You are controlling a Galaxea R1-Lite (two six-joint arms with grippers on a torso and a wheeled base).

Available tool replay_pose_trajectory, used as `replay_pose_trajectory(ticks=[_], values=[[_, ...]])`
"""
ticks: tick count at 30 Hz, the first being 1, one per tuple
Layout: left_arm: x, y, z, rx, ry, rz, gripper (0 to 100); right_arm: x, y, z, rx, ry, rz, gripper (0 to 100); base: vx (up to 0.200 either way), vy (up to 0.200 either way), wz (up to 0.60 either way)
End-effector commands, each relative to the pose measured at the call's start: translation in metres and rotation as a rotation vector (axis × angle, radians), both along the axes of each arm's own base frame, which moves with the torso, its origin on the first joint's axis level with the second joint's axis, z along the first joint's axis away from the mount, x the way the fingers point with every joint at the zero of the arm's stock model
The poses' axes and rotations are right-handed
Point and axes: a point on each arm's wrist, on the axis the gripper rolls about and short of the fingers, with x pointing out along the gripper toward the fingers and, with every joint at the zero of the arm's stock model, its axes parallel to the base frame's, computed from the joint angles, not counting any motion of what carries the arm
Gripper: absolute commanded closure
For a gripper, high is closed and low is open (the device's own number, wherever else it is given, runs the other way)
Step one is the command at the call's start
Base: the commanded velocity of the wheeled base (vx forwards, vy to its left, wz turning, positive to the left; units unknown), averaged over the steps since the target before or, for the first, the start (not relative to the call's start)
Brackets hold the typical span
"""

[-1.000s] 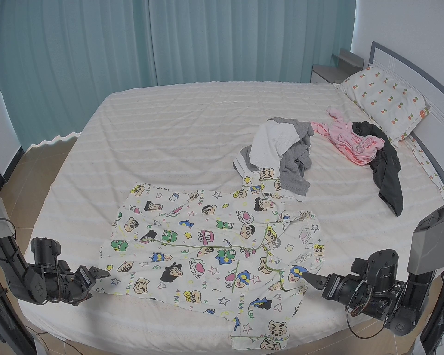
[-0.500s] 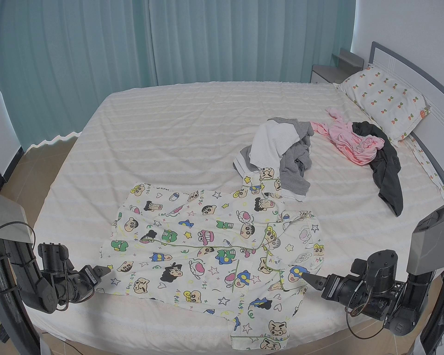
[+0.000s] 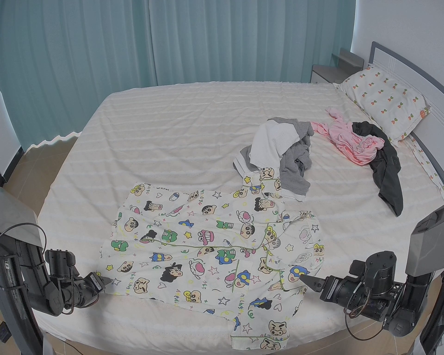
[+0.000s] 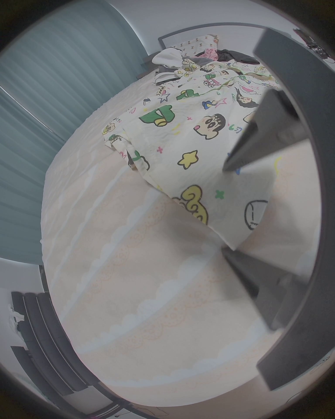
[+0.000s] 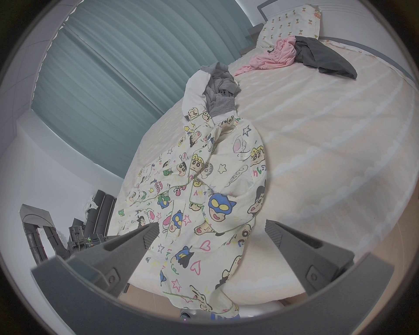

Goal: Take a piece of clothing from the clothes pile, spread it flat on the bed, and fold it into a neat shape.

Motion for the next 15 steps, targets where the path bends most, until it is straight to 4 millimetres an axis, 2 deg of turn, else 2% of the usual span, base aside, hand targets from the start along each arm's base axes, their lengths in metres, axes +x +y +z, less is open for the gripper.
replay_pose_trajectory(ticks=[1, 6, 12, 15], values=[[-0.002, 0.000, -0.002, -0.001, 0.012, -0.001, 100, -0.006, 0.003, -0.005, -0.013, 0.021, 0.025, 0, 0.000, 0.000, 0.00], [-0.002, 0.001, 0.001, 0.000, -0.001, 0.008, 100, -0.017, 0.018, -0.016, -0.045, 0.087, 0.119, 0, 0.000, 0.000, 0.00], [-0.017, -0.001, 0.008, -0.004, 0.016, 0.004, 100, -0.029, 0.030, -0.041, -0.164, 0.178, 0.240, 0, 0.000, 0.000, 0.00], [-0.019, -0.001, 0.011, -0.003, 0.010, 0.005, 100, -0.035, 0.036, -0.046, -0.181, 0.192, 0.289, 0, 0.000, 0.000, 0.00]])
